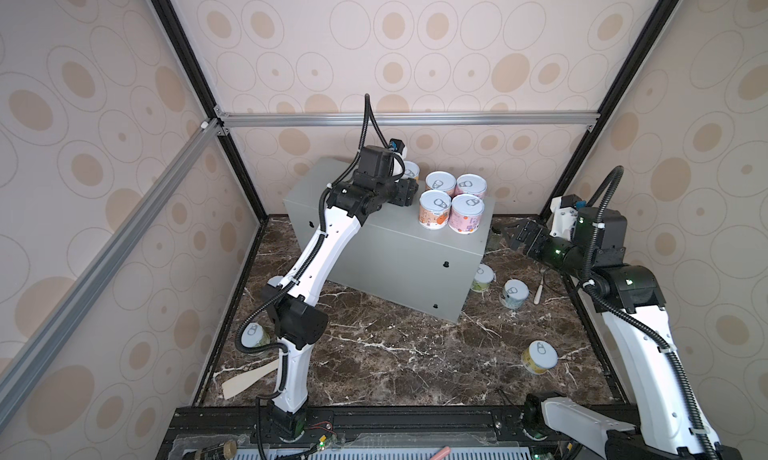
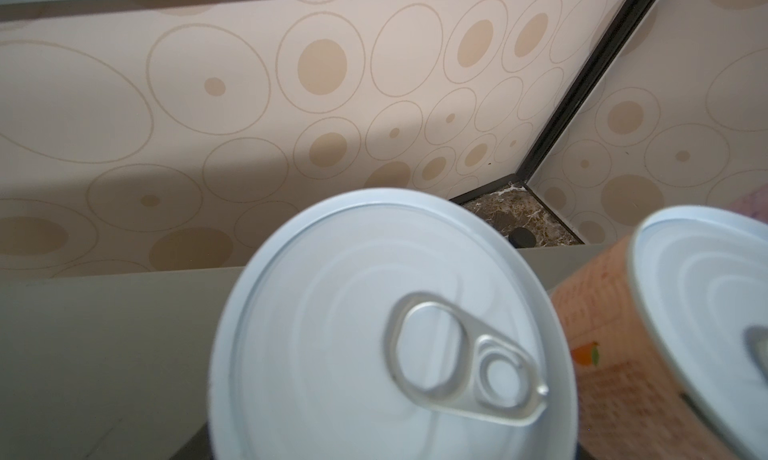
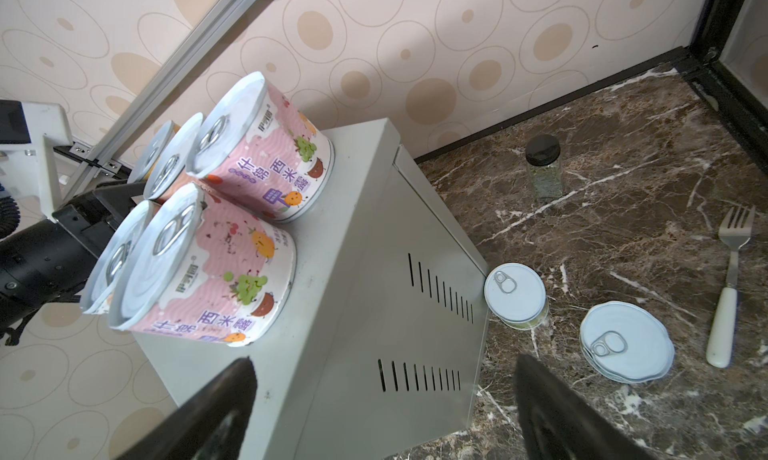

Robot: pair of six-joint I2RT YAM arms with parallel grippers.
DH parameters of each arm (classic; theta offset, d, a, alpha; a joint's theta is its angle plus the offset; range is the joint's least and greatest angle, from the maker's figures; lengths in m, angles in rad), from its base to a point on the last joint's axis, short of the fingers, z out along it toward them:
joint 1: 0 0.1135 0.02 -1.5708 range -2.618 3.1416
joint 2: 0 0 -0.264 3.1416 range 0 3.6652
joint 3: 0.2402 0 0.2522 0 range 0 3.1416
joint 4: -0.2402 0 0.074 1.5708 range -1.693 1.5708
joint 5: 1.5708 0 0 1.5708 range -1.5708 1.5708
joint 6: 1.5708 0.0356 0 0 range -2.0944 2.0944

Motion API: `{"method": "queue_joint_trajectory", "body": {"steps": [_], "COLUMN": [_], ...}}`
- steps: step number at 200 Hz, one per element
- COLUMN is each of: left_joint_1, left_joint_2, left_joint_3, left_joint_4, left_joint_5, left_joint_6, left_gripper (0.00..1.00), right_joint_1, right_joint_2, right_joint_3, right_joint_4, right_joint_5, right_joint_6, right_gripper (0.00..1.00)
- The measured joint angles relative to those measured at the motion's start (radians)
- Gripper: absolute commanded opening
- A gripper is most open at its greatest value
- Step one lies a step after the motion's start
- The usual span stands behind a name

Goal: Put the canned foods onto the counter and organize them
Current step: 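Carry the can over the cabinet top beside the other cans while the right gripper rises, then set the can down behind the cans and open the left gripper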

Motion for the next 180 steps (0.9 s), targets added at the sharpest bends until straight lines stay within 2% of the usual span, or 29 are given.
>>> {"method": "queue_joint_trajectory", "body": {"steps": [69,121,158,180], "left_joint_1": [0.000,0.000,0.000,0.000], "left_joint_2": [0.000,-0.048,-0.122,-0.197], "left_joint_3": [0.001,0.001,-0.004,-0.061], "left_joint_4": [0.001,0.037,0.057,0.080], "left_joint_5": [0.007,0.016,0.024,0.022], "left_joint_6": [0.015,0.021,0.021,0.020], "left_gripper": [0.81,0.86,0.87,0.87], "right_joint_1": [-0.001,0.000,-0.001,0.000], "right_joint_2": [-0.013,-0.024,-0.077,-0.098], "right_joint_3": [-0.013,-0.013,-0.022,-0.022], "right_joint_4": [0.005,0.006,0.007,0.010], "right_joint_5": [-0.015,-0.029,-0.054,-0.076], "right_joint_6": [-0.014,-0.020,-0.021,-0.023], "right_gripper": [0.99,0.99,0.98,0.99]}}
